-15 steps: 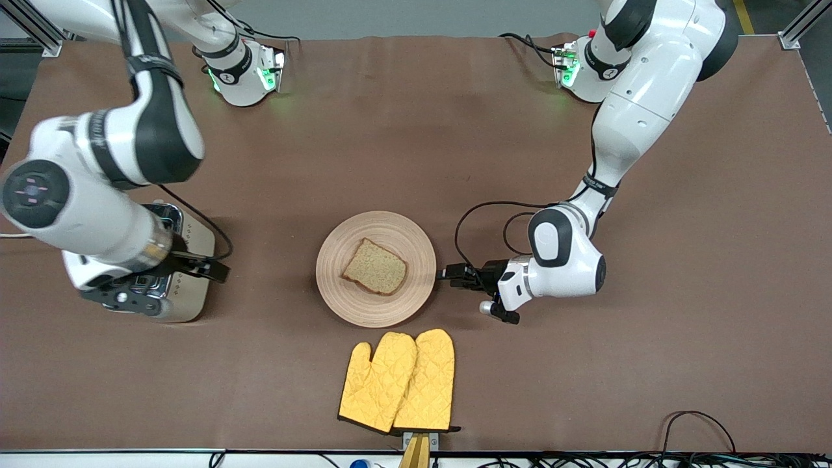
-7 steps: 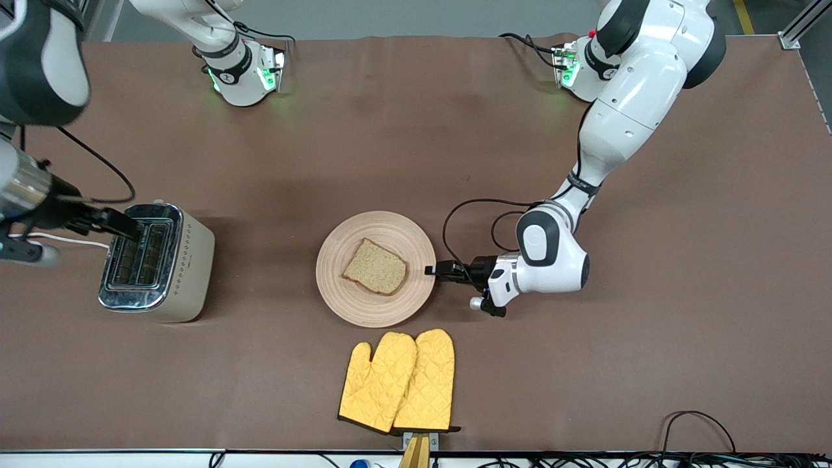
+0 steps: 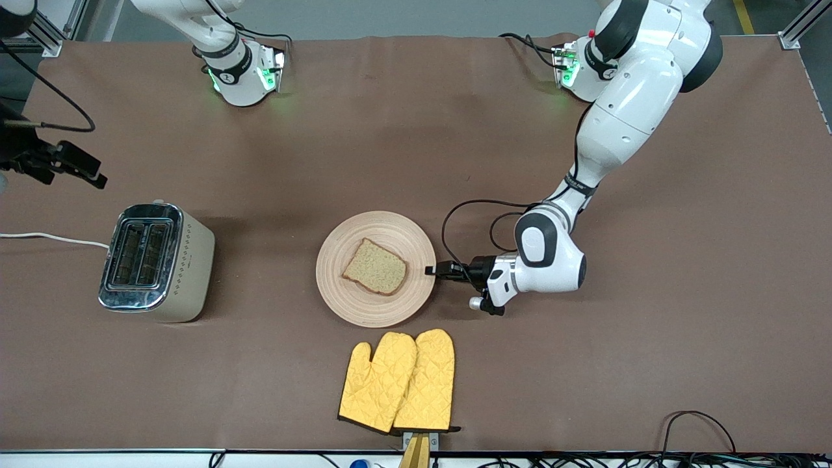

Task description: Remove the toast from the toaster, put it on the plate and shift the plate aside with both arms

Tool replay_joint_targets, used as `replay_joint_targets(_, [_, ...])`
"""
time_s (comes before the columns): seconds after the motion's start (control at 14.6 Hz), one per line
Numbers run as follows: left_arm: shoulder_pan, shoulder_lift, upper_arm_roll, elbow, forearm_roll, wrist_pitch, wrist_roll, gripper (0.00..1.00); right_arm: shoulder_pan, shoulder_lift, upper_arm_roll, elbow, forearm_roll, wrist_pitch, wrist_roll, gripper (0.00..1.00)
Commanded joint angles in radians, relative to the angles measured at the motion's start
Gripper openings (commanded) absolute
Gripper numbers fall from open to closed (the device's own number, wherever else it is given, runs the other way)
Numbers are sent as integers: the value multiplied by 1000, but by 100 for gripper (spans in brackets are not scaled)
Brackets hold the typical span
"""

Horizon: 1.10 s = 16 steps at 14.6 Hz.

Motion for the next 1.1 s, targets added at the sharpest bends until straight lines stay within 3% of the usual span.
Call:
replay_joint_targets(0.0, [-7, 11, -1, 12, -30, 5, 26, 32, -20, -4, 7, 64, 4, -76, -11, 100])
replay_joint_targets(0.69, [-19, 22, -1, 16, -56, 5, 26, 2, -31, 19, 7, 124, 4, -79, -2, 100])
replay_joint_targets(1.03, [-11, 1, -1, 17, -56, 4, 25, 0, -31, 19, 7, 124, 4, -84, -11, 100])
